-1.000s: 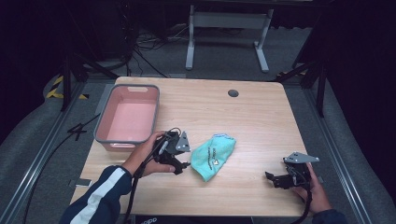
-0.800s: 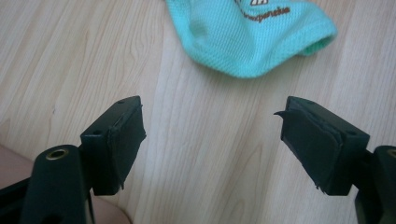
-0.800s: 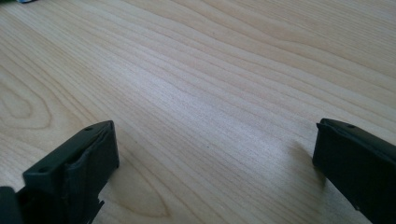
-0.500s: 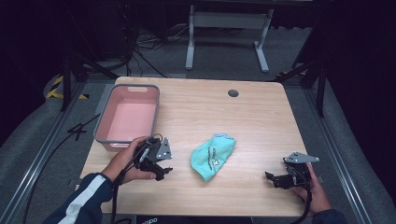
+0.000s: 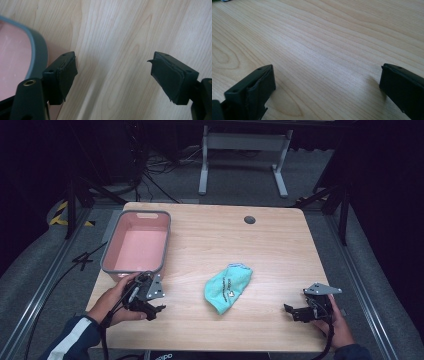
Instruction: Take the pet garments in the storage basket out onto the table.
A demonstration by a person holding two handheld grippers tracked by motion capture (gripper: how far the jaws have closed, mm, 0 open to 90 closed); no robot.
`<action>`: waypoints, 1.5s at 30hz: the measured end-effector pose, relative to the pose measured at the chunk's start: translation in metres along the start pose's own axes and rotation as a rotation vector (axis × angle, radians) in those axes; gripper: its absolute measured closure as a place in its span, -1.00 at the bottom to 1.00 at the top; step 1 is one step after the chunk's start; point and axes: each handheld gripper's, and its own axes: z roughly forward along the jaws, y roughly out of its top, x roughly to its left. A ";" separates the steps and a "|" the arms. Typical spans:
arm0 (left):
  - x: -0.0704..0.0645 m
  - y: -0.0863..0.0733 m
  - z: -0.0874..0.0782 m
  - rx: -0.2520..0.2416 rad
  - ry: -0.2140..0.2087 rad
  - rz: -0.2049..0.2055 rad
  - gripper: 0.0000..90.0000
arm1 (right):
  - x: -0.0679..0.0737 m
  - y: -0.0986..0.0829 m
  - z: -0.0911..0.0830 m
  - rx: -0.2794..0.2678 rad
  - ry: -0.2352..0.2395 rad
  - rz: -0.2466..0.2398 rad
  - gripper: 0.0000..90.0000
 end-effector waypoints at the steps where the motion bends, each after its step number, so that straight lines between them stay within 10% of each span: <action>1: 0.000 0.000 0.000 0.000 0.000 0.000 -0.53 | 0.000 0.000 0.000 0.000 0.000 0.000 -0.99; 29: 0.010 -0.110 0.013 -0.058 -0.017 -0.228 -0.61 | 0.000 0.000 0.000 0.001 0.000 0.002 -0.99; 45: 0.006 -0.148 0.022 -0.264 -0.042 -0.449 -0.68 | 0.000 0.000 0.000 0.000 0.000 0.000 -0.99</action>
